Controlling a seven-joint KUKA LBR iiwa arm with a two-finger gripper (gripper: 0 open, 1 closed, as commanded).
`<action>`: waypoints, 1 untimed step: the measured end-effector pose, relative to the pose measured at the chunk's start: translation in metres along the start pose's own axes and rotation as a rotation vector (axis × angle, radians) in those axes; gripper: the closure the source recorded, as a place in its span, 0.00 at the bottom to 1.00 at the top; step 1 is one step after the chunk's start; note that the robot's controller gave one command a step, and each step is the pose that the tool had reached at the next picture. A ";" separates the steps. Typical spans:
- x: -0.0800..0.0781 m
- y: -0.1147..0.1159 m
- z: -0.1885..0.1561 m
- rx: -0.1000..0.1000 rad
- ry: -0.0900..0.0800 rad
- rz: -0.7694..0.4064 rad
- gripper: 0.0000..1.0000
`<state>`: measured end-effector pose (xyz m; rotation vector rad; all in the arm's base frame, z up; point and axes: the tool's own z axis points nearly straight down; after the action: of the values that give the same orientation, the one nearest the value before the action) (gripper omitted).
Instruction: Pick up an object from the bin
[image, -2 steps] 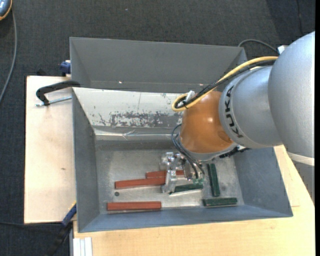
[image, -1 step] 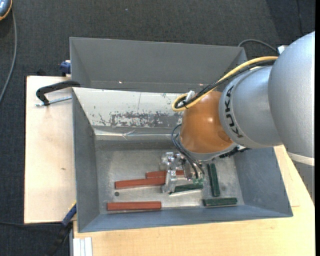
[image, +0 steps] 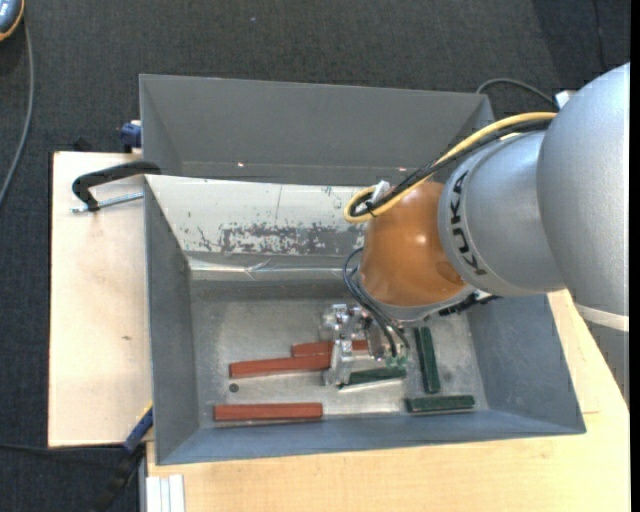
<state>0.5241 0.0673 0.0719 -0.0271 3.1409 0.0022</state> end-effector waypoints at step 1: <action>0.001 0.000 -0.005 0.000 0.001 0.000 1.00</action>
Offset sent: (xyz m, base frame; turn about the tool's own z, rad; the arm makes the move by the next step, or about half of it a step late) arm 0.0002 -0.0001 0.0126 0.0000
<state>0.5234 0.0674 0.0766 -0.0274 3.1422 0.0019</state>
